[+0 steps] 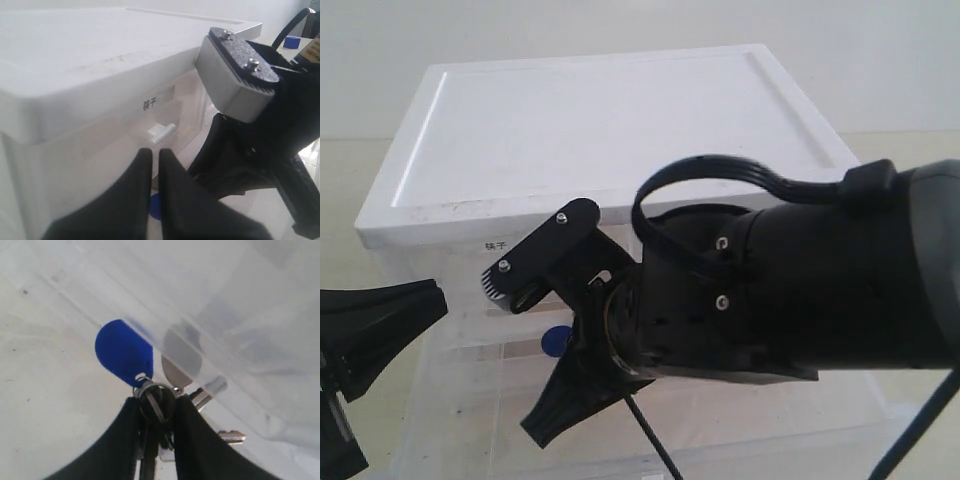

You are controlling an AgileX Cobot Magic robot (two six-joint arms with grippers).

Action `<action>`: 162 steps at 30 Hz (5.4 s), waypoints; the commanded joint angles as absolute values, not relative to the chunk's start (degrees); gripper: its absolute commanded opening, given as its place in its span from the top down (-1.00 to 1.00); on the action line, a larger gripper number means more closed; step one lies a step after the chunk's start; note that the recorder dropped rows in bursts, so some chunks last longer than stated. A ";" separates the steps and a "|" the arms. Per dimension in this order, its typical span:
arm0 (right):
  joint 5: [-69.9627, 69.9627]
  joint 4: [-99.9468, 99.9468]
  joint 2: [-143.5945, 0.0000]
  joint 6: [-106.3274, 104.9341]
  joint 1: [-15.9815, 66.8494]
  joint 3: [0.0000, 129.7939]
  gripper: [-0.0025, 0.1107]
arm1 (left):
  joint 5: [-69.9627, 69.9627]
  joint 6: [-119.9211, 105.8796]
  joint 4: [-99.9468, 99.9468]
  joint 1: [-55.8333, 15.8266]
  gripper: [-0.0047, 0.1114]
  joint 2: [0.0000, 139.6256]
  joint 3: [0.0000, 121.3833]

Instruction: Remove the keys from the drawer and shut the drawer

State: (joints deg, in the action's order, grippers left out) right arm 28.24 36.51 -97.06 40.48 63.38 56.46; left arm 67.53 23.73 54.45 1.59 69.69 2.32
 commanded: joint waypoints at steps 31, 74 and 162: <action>31.20 39.66 -80.78 36.50 65.97 56.15 0.96 | 68.04 24.59 55.00 1.50 0.84 69.52 1.97; 43.32 39.80 -65.18 35.61 72.00 56.04 0.96 | 60.14 18.97 59.87 -25.42 0.84 80.27 2.10; 38.82 22.42 -65.18 23.46 72.00 47.85 0.96 | 56.08 -0.31 18.53 -25.42 0.84 91.89 11.43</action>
State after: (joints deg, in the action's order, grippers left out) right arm 39.20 22.23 -65.52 24.01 71.96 47.91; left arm 53.18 2.78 23.54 -25.42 91.83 10.83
